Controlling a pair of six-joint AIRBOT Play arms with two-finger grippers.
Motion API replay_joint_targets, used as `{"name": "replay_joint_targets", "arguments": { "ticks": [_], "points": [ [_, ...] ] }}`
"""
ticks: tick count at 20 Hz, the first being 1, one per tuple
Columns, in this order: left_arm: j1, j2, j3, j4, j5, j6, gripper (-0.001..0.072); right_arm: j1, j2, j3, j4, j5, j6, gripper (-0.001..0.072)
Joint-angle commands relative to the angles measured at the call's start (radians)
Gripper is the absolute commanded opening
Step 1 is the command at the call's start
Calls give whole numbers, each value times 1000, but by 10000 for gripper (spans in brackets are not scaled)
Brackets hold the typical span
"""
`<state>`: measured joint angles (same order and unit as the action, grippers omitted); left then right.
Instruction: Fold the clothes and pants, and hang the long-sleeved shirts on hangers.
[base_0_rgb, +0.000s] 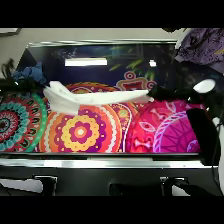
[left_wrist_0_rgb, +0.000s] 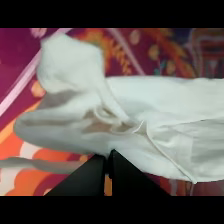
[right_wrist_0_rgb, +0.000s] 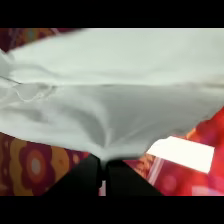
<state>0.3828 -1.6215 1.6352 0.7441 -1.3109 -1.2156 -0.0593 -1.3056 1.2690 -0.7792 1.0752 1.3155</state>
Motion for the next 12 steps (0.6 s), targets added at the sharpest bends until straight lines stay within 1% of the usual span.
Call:
{"name": "replay_joint_targets", "arguments": {
  "ticks": [1,3,5,8,10,12],
  "points": [
    [-12,127,285,18,2,-96,13,0,3,408,-130,114,50,27],
    [-12,209,446,91,2,-157,13,0,3,656,-196,223,100,27],
    [-10,333,502,175,21,-187,13,0,27,851,-239,293,145,27],
    [-10,570,435,349,55,-251,14,0,180,883,-255,257,148,26],
    [-10,703,387,459,67,-283,14,0,288,883,-318,259,172,26],
    [-10,795,375,575,66,-335,14,0,375,883,-385,250,200,27]
  ]
}}
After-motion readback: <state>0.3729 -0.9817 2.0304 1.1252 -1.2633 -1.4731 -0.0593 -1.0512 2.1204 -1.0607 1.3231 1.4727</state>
